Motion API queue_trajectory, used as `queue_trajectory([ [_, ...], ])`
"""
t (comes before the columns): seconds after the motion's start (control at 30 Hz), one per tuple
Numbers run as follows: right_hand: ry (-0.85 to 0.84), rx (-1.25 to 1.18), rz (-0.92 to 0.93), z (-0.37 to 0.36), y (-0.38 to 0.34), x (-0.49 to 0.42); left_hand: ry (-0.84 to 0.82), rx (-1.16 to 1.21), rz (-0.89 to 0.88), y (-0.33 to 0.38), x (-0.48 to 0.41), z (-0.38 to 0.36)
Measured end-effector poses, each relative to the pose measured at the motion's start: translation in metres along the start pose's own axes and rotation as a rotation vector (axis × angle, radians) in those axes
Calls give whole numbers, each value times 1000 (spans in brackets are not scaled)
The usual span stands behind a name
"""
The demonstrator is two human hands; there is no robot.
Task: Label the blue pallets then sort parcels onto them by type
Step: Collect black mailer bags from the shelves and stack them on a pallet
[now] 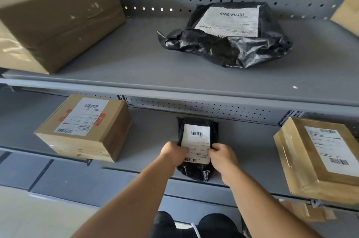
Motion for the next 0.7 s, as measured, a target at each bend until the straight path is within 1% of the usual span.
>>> queue_trajectory([
  [0.07,-35,15,-9,3,-4,9,-14,-2,27,-1,7,11],
  [0.13,-35,8,-22,6,-12,18,-14,22,58,0,16,22],
  [0.3,-64,-71,-106,16,-35,44,19,95,108,4,42,52],
  [0.37,-55,-63,-96,23,-44,54,43,135,132,5,52,64],
  [0.47,-56,-43,-77,33,-56,67,36,223,198,5,69,79],
  [0.57,-89,-72,-73,41,-67,77,62,314,248,6,86,91],
  [0.7,-153,-139,-21,51,-80,85,111,424,268,12,106,104],
])
Point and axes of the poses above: each hand's wrist, its own x-axis away from the middle knuckle, its own z-axis out of the back of the hand, y = z × x, the point moved 2 cm from there along -x, towards the middle knuckle, and after that the axes turned 15 degrees about y, right-handed, at the moved point
